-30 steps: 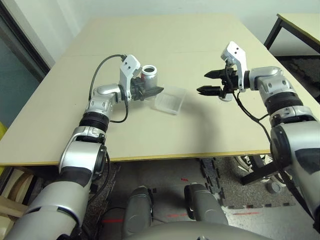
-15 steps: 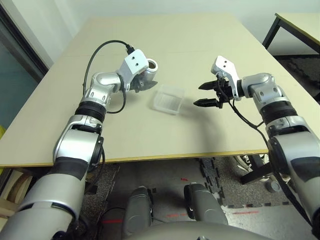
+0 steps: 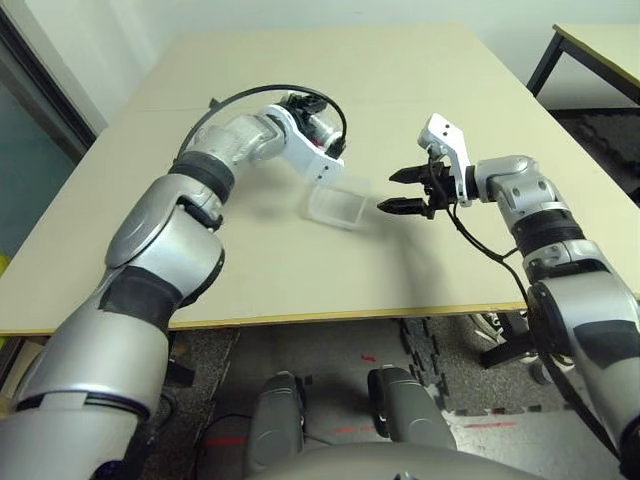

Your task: Pour the medicine from the bottle into the box.

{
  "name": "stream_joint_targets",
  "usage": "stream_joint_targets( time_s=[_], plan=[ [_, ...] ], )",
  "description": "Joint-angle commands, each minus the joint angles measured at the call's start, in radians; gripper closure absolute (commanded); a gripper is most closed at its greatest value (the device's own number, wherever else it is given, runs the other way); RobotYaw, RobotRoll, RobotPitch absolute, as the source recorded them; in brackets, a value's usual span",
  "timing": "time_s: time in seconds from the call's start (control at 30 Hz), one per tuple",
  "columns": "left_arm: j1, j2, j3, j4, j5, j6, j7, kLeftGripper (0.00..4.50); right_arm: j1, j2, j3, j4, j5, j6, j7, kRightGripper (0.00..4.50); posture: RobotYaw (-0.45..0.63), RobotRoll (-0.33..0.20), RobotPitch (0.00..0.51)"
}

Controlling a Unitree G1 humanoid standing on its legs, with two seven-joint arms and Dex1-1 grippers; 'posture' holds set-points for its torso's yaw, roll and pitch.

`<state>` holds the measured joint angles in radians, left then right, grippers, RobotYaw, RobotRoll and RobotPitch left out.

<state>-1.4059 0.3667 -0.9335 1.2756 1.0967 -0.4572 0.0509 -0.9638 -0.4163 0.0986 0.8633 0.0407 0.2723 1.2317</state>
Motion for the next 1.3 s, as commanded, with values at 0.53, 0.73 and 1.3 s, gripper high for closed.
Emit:
stream_joint_targets(
  time_s=[0.53, 0.73, 1.3],
  plan=[
    [-0.051, -0.057, -0.062, 0.081, 0.065, -0.021, 0.008, 1.73, 0.0, 0.003, -0.024, -0.043, 0.069, 0.06, -0.026, 0.0, -0.22, 0.0, 0.034],
    [-0.001, -0.066, 0.336, 0.091, -0.353, 0.018, -0.358, 1.73, 0.006, 0.002, -0.025, -0.037, 0.071, 0.056, -0.03, 0.0, -0.22, 0.0, 0.037],
    [0.138, -0.091, 0.907, -0.016, -0.937, 0.444, -0.706, 1.73, -0.008, 0.001, -0.009, 0.008, 0.047, -0.017, -0.029, 0.0, -0.2, 0.0, 0.038]
  ],
)
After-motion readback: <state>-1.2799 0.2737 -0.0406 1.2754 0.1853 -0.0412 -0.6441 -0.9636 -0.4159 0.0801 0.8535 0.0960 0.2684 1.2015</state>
